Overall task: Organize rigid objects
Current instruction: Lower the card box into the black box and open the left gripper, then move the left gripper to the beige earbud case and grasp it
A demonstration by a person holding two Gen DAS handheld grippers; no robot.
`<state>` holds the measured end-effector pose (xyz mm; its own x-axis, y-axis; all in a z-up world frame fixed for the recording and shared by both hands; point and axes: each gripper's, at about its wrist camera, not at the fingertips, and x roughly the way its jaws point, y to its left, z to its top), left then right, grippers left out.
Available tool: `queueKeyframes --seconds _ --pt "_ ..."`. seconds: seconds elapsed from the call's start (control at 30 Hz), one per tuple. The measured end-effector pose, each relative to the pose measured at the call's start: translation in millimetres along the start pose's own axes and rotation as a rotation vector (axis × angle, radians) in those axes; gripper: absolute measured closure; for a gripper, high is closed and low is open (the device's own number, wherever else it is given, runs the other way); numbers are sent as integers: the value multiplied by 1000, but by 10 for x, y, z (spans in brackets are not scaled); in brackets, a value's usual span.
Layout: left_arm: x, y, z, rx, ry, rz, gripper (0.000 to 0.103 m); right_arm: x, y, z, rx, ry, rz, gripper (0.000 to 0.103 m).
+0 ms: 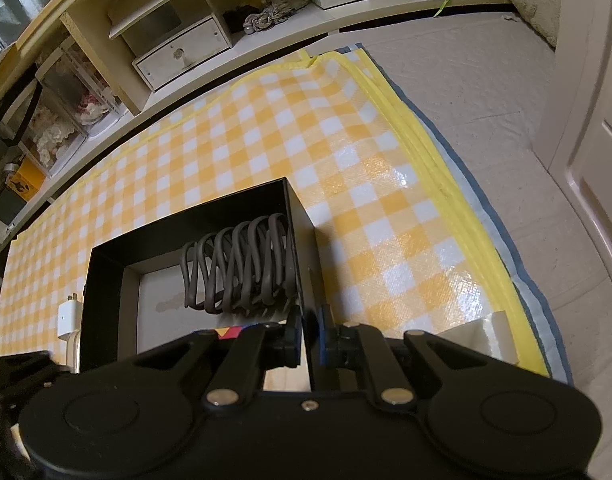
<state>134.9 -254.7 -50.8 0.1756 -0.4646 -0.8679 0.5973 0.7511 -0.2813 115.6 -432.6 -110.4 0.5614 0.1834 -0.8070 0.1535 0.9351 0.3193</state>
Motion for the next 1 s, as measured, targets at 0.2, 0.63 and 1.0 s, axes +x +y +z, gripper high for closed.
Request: queueKeyframes --seconds 0.2,0.63,1.0 --pt "-322 -60 -178 24 -91 84 0 -7 6 -3 -2 -6 -1 94" --pt "-854 140 -591 -28 -231 250 0 -11 3 -22 11 -16 -3 94" --pt "-1247 738 -879 -187 -294 336 0 -7 8 -11 24 -18 -14 94"
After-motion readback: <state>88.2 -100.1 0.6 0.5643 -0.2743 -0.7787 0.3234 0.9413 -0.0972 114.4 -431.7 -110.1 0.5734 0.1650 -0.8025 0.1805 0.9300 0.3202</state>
